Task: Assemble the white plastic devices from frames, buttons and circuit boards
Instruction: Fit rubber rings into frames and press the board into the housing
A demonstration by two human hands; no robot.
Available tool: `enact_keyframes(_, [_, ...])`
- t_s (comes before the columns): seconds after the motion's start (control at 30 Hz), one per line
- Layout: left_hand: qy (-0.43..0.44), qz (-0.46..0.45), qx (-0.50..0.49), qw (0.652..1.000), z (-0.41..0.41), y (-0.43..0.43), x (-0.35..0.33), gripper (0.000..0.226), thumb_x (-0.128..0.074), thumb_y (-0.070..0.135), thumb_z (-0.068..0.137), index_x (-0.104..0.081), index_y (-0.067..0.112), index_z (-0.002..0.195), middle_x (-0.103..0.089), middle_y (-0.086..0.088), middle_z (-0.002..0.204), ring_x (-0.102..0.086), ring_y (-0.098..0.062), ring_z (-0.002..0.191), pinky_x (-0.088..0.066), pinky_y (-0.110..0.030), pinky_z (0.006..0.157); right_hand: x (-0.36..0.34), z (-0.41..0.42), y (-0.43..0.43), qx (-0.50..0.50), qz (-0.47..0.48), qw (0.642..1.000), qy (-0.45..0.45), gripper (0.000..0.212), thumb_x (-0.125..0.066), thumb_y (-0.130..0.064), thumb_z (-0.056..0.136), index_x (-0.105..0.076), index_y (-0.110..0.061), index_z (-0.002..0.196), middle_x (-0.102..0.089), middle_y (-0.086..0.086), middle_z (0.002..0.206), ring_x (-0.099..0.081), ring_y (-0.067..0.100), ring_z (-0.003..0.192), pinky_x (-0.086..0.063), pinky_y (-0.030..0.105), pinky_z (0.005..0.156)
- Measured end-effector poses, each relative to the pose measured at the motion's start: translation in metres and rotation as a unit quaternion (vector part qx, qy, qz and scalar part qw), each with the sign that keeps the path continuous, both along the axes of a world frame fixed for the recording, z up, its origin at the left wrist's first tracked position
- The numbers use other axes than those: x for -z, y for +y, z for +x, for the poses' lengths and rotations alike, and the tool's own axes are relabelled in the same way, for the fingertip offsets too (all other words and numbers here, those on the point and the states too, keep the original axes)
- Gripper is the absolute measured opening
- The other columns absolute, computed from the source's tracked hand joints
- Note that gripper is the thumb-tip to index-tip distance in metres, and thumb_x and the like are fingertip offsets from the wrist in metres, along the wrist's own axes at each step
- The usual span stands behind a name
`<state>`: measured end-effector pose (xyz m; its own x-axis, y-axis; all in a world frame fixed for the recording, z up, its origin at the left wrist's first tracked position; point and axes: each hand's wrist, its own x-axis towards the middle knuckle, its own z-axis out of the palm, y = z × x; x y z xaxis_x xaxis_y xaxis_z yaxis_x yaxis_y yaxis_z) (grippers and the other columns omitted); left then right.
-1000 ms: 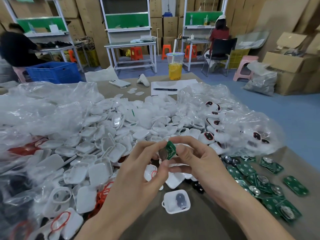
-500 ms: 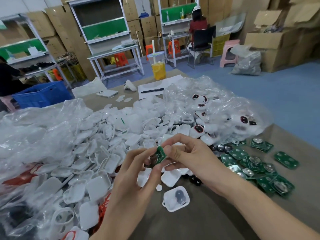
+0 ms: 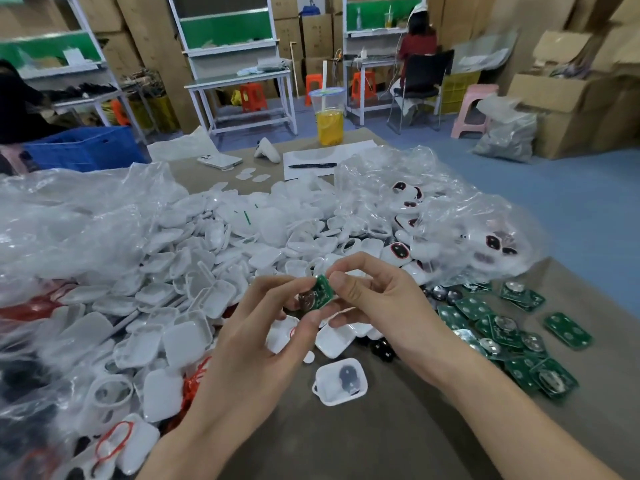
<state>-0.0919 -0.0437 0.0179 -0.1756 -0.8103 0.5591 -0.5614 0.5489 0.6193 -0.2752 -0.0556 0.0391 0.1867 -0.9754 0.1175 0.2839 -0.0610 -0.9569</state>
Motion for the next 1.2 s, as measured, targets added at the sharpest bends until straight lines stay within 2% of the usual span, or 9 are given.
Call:
enact_keyframes(0.1, [-0.003,-0.003,0.003,1.0,0.001,0.0,0.001,0.028,-0.059,0.048,0.092,-0.057,0.056,0.118,-0.057,0.023,0.115,-0.061,0.0,0.102,-0.037,-0.002,0.083,0.0,0.0,0.0,-0.001,0.0,1.0,0.001,0.003,-0.072,-0.03,0.082,-0.074,-0.028,0.084,-0.074,0.016,0.079,-0.074,0.027,0.076,-0.057,0.025,0.066])
enact_keyframes(0.27, [-0.018,-0.011,0.002,1.0,0.002,0.0,0.0,0.028,-0.058,0.049,0.093,-0.055,0.057,0.119,-0.055,0.027,0.113,-0.059,0.005,0.102,-0.036,-0.001,0.084,0.0,0.001,0.0,-0.001,-0.002,1.0,0.005,0.006,-0.073,-0.033,0.08,-0.074,-0.029,0.083,-0.076,0.012,0.079,-0.075,0.025,0.076,-0.059,0.026,0.067])
enact_keyframes(0.63, [-0.003,-0.006,0.02,1.0,0.005,0.003,-0.004,0.023,-0.058,0.048,0.095,-0.057,0.053,0.117,-0.056,0.024,0.114,-0.06,0.002,0.102,-0.038,-0.003,0.083,0.003,-0.001,-0.002,-0.011,-0.007,1.0,0.005,0.019,-0.075,-0.042,0.079,-0.073,-0.026,0.089,-0.076,0.014,0.085,-0.075,0.029,0.081,-0.057,0.028,0.068])
enact_keyframes(0.8, [0.001,-0.003,0.028,1.0,0.006,0.006,-0.007,0.021,-0.06,0.046,0.094,-0.058,0.053,0.113,-0.059,0.021,0.113,-0.061,0.0,0.101,-0.039,-0.004,0.084,0.002,-0.004,0.0,0.0,-0.019,0.999,0.035,0.011,-0.073,-0.037,0.083,-0.076,-0.026,0.088,-0.076,0.007,0.082,-0.075,0.023,0.08,-0.059,0.028,0.068])
enact_keyframes(0.9, [-0.016,0.007,0.04,0.999,0.014,0.011,-0.004,0.02,-0.061,0.044,0.094,-0.06,0.051,0.113,-0.059,0.019,0.114,-0.06,-0.002,0.104,-0.039,-0.006,0.084,0.001,-0.016,0.007,0.068,-0.059,0.989,0.114,0.014,-0.066,-0.038,0.087,-0.073,-0.027,0.091,-0.078,0.001,0.091,-0.073,0.016,0.08,-0.057,0.022,0.068])
enact_keyframes(1.0, [-0.054,0.015,0.062,0.996,0.028,0.019,0.003,0.02,-0.06,0.044,0.095,-0.062,0.047,0.114,-0.06,0.018,0.116,-0.061,-0.005,0.107,-0.041,-0.004,0.081,0.006,-0.036,0.02,0.107,-0.123,0.957,0.241,0.009,-0.064,-0.044,0.094,-0.068,-0.038,0.099,-0.076,-0.009,0.098,-0.069,0.011,0.086,-0.055,0.025,0.074])
enact_keyframes(1.1, [-0.112,0.017,0.08,0.99,0.036,0.025,0.006,0.021,-0.059,0.048,0.095,-0.063,0.046,0.115,-0.059,0.02,0.115,-0.062,-0.004,0.107,-0.041,-0.006,0.086,0.014,-0.05,0.033,0.081,-0.168,0.9,0.395,0.024,-0.061,-0.06,0.083,-0.062,-0.048,0.104,-0.068,-0.025,0.104,-0.063,0.004,0.099,-0.047,0.014,0.081])
enact_keyframes(1.2, [-0.163,0.03,0.111,0.98,0.033,0.027,0.006,0.023,-0.058,0.05,0.096,-0.066,0.044,0.117,-0.057,0.022,0.116,-0.062,-0.002,0.106,-0.042,-0.01,0.087,0.019,-0.052,0.036,0.025,-0.208,0.842,0.497,0.04,-0.064,-0.071,0.075,-0.059,-0.049,0.108,-0.054,-0.034,0.114,-0.052,-0.005,0.113,-0.036,0.005,0.089])
